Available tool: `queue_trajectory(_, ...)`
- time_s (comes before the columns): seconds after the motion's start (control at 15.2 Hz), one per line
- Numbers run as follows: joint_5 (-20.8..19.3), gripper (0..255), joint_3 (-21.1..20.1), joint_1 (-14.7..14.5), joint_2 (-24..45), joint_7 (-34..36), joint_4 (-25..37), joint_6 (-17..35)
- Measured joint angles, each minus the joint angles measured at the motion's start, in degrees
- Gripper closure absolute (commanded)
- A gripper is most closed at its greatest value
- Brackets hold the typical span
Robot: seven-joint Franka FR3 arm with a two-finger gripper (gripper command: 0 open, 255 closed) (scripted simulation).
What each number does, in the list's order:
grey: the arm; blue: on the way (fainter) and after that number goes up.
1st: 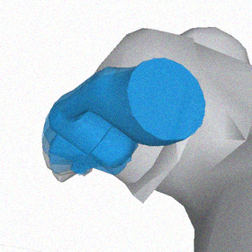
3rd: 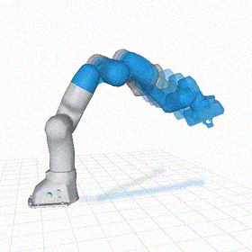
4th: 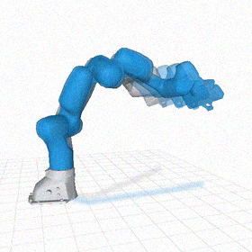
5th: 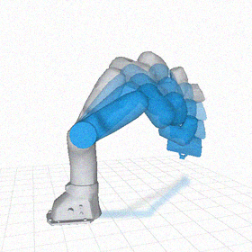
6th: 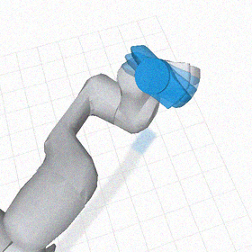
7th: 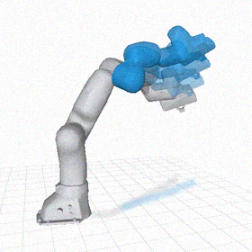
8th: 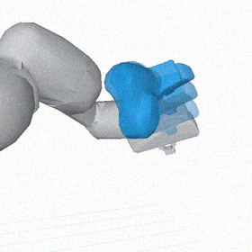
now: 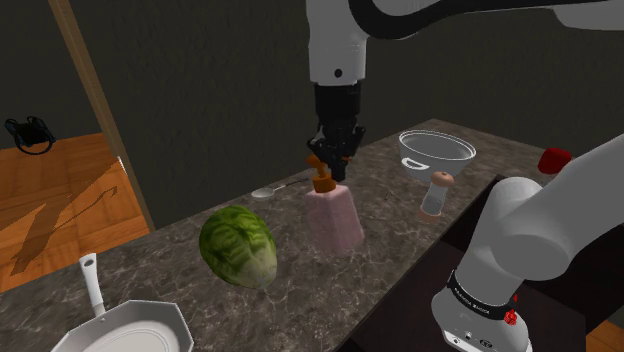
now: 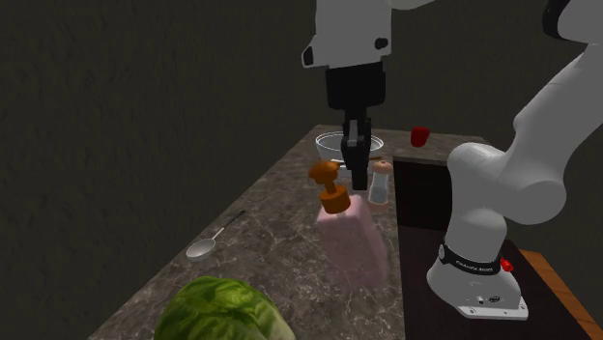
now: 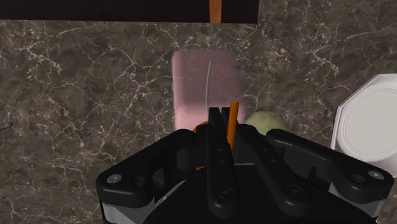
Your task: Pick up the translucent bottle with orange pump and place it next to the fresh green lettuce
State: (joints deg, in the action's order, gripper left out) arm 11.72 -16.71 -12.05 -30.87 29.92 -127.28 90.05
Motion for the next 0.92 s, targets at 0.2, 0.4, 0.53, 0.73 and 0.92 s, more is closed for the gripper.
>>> queue_trajectory(0.2, 0.3, 255, -0.3, -0.1, -0.1, -0.1, -2.5, 2.4)
queue_trajectory(0.4, 0.4, 255, -0.5, -0.2, -0.2, -0.4, -4.8, 4.6)
queue_trajectory(0.53, 0.5, 255, -0.7, -0.2, -0.1, -0.6, -6.3, 6.1)
queue_trajectory(0.73, 0.8, 255, -1.1, -0.3, 0.1, -0.7, -8.4, 8.4)
queue_trajectory(0.92, 1.1, 255, -1.5, -0.5, 0.4, -0.7, -10.5, 10.9)
